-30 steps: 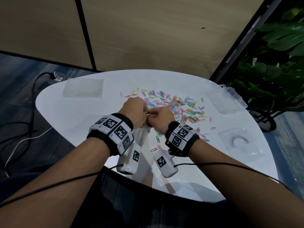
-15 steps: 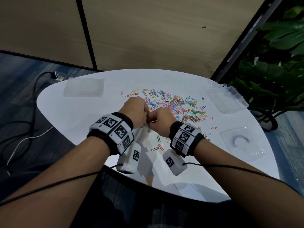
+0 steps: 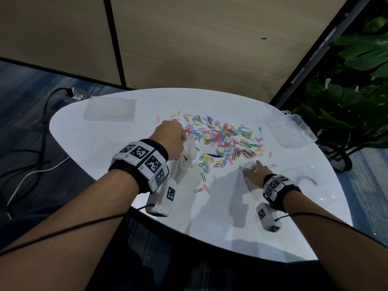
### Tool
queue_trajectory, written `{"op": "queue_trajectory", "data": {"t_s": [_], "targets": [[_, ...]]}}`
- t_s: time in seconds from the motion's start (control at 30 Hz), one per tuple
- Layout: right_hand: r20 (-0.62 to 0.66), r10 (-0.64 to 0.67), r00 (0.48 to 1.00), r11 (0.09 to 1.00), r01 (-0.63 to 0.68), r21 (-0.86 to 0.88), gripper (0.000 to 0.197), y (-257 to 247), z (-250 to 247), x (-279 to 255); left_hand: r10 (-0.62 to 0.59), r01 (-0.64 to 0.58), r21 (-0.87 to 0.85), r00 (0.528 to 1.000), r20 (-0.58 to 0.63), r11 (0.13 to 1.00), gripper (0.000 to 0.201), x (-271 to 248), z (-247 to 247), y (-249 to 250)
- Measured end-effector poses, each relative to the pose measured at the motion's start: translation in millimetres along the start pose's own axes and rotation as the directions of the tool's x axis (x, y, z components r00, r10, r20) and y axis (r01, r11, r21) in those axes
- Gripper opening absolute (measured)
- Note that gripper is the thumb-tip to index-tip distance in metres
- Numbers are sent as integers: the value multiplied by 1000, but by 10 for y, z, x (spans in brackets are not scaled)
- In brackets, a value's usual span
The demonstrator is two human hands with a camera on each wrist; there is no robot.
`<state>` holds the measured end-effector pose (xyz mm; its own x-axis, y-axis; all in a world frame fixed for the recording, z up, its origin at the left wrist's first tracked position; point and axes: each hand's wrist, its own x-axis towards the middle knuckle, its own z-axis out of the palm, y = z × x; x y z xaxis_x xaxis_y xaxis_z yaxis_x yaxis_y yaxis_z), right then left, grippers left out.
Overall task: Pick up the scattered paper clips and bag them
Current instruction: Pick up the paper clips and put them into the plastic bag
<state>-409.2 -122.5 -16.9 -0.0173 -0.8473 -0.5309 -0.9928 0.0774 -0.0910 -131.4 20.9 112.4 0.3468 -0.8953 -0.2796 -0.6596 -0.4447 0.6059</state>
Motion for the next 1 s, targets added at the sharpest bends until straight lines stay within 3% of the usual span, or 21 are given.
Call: {"op": "queue_trajectory", "data": {"t_s": [0.17,0.3,0.43,0.57,0.63,0.67,0.7,0.77,0.83,1.0], "targets": [[-63,-101,993,969,84,-232,71,-351,227,-14,5,-5,20,1000,8,1000,21,-3,15,8],[-104,-321,941,852,238,-467,29,-539,228,-166,8,-9,54,1000,6,998,23,-10,8,6],[-133,-394,909,820,283,-498,26,-554,147,-181,14,-14,77,1000,3,997,27,-24,-4,14],[-185,-284,941,941,237,-241,19,-442,-1,-37,13,-14,76,1000,14,997,28,-31,4,21],[-166,-187,968,979,197,49,10,-353,-108,61,16,-16,75,1000,13,997,29,-26,10,15],[-126,-157,980,948,185,260,5,-337,-166,74,17,-18,75,1000,15,997,29,-21,15,10],[-87,-143,986,868,167,467,12,-357,-234,44,17,-18,73,1000,15,997,28,-19,20,9],[-24,-177,984,579,124,806,19,-497,-360,-128,21,-21,75,1000,14,997,28,-12,34,10],[16,-290,957,353,91,931,22,-721,-461,-389,20,-21,73,1000,15,997,27,-1,51,9],[122,-536,835,214,-5,977,20,-1263,-416,-969,16,-16,42,1000,-2,999,22,2,71,-10]]}}
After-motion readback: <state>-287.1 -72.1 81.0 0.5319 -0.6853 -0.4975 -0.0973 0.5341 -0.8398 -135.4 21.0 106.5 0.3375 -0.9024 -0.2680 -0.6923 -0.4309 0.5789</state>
